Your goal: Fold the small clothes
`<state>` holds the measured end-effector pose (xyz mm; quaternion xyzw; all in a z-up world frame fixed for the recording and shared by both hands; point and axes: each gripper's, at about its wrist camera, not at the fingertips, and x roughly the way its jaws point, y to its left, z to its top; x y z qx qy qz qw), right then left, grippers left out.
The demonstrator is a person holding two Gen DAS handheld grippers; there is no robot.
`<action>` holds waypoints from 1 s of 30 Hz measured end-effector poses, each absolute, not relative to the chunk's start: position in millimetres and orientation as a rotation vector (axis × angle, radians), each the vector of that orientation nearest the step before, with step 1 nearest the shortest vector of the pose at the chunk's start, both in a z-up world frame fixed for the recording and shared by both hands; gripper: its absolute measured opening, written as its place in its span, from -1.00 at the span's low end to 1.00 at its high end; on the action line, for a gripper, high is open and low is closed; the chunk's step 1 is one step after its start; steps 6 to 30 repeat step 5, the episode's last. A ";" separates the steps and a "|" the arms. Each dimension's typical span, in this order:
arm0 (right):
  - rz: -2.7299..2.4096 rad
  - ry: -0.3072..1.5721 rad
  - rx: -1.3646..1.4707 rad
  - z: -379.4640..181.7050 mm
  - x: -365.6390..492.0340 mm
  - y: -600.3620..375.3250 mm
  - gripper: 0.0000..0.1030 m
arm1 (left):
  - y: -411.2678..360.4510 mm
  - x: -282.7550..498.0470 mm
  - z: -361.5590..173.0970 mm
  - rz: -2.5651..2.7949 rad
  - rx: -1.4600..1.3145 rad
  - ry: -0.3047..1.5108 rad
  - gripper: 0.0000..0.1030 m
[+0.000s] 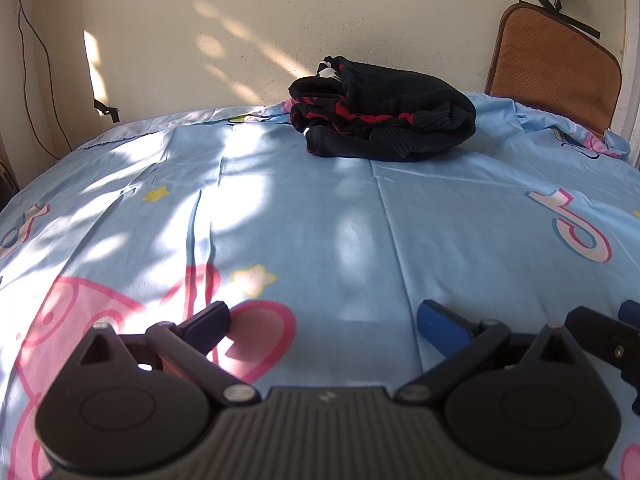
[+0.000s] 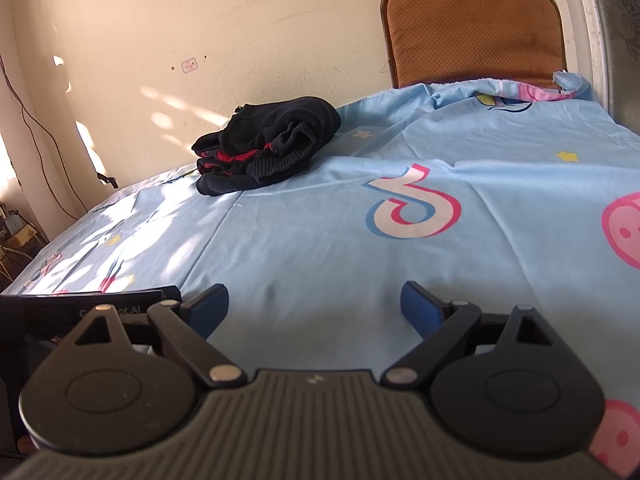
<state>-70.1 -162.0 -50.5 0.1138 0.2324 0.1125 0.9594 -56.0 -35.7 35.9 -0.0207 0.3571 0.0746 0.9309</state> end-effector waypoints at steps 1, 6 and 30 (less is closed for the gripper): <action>0.228 0.471 0.229 -50.6 -70.2 -161.9 0.84 | -35.8 -56.1 35.8 0.152 -0.041 0.731 1.00; 0.229 0.472 0.225 -50.6 -70.0 -162.0 0.85 | -36.1 -56.1 35.8 0.152 -0.042 0.731 1.00; 0.229 0.472 0.225 -50.6 -70.0 -162.0 0.85 | -36.1 -56.1 35.8 0.152 -0.042 0.731 1.00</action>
